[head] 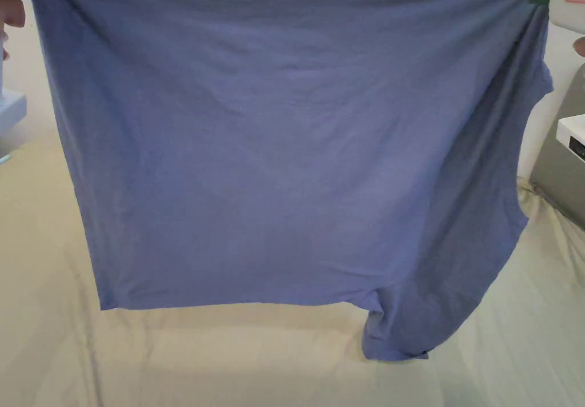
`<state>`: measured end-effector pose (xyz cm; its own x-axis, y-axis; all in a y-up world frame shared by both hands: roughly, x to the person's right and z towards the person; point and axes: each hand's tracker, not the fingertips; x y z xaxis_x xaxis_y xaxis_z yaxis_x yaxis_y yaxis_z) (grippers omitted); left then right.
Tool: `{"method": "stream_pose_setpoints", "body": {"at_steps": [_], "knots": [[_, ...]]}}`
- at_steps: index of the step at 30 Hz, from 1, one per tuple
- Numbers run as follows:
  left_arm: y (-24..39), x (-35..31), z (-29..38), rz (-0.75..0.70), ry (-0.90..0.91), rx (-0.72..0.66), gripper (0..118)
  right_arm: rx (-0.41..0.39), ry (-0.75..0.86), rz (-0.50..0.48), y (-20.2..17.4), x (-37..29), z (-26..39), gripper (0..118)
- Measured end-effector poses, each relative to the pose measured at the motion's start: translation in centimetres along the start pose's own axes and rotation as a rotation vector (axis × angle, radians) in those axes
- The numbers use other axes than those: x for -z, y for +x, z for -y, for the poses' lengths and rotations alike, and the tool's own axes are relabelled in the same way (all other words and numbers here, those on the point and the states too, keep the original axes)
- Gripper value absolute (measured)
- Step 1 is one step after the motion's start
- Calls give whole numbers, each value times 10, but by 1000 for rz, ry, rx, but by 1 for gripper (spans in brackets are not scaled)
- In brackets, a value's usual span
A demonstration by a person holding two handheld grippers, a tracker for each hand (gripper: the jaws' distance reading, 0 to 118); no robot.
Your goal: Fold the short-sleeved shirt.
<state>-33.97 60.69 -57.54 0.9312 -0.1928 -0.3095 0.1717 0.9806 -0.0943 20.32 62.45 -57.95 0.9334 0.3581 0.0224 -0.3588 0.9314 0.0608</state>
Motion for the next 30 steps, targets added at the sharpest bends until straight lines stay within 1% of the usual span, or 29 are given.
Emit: {"method": "stream_pose_setpoints", "body": {"at_steps": [5, 7, 9, 11, 12, 14, 16, 17, 19, 21, 24, 28, 30], "knots": [[13, 37, 47, 27, -78, -23, 0, -21, -84, -35, -28, 35, 55, 2], [19, 50, 70, 42, -97, -19, 0, -7, -122, -61, -39, 44, 81, 2], [28, 50, 98, 76, -144, -31, 1, -15, -160, -70, -50, 50, 110, 2], [36, 56, 125, 78, -173, -23, 1, -11, -190, -90, -59, 51, 137, 2], [39, 58, 139, 80, -187, -10, 0, -4, -213, -99, -64, 51, 150, 2], [47, 58, 167, 85, -226, 12, 0, 34, -241, -114, -69, 50, 178, 2], [52, 53, 197, 103, -273, 16, 0, 97, -263, -157, -73, 39, 207, 2], [54, 49, 212, 114, -301, 19, 1, 104, -289, -181, -77, 33, 221, 2], [58, 34, 241, 134, -331, 44, 1, 86, -324, -187, -85, 17, 246, 2], [60, 8, 268, 150, -365, 66, 0, 90, -363, -225, -90, -4, 270, 2], [58, -41, 312, 199, -445, 113, 1, 109, -417, -249, -90, -40, 303, 2], [51, -113, 371, 251, -561, 228, 1, 150, -516, -282, -99, -117, 340, 2], [45, -153, 398, 291, -631, 224, 1, 142, -579, -307, -105, -158, 359, 2]]}}
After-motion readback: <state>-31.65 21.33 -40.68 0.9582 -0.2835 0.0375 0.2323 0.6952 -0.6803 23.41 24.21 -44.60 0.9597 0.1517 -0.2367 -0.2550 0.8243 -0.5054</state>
